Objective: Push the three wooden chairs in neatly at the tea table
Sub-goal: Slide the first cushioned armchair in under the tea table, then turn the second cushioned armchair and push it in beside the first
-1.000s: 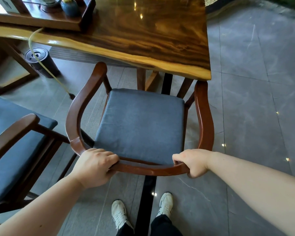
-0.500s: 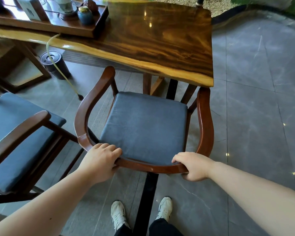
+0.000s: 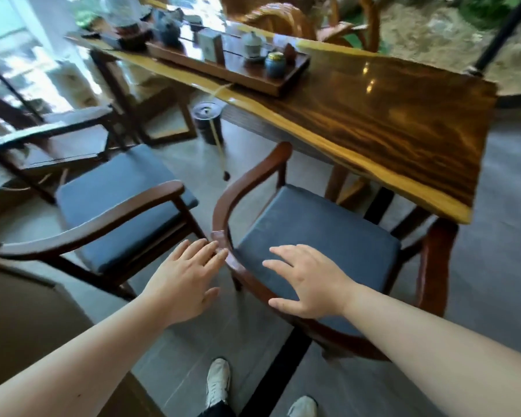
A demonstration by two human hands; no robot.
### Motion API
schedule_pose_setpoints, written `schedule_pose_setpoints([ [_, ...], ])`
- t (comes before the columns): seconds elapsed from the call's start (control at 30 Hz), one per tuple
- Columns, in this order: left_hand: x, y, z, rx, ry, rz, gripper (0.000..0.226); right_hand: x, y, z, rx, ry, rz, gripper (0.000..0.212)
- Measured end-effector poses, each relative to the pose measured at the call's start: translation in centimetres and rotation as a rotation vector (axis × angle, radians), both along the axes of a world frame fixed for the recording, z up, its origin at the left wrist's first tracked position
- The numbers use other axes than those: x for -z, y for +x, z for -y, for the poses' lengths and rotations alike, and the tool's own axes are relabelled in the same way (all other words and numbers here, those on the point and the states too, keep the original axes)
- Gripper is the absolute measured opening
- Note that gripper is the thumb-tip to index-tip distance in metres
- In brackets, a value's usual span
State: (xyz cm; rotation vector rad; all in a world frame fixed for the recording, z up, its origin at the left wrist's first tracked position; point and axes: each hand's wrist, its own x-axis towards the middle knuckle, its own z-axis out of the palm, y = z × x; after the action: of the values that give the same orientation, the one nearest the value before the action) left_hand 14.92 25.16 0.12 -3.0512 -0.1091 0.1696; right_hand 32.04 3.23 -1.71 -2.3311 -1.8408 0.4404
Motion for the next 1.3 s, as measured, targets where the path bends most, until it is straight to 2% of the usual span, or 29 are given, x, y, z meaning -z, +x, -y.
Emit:
schedule_pose_setpoints([
  [0.27,-1.2,-7.3,-5.3,-0.266,0.006,0.075,0.067,-2.6,-1.6,-8.8,-0.162,-0.121,0.037,0.083],
  [0.5,-1.4,-10.4,-12.3,-0.452,-0.103,0.179,0.069,-4.2,-3.0,-16.2,-0.119,-0.131,0.091,0.077],
  [0.8,-1.3,-14.3,-21.0,-0.699,-0.149,0.297,0.068,-3.7,-5.4,-24.7,-0.056,-0.118,0.034,0.077],
  [1.07,-0.2,-18.2,-25.9,-0.859,-0.116,0.25,0.064,-1.5,-7.1,-33.9,-0.154,-0.152,-0.027,0.081],
  [1.3,-0.5,-18.4,-32.3,-0.989,-0.08,0.198,0.067,1.1,-7.4,-43.8,-0.275,-0.162,-0.055,0.079],
])
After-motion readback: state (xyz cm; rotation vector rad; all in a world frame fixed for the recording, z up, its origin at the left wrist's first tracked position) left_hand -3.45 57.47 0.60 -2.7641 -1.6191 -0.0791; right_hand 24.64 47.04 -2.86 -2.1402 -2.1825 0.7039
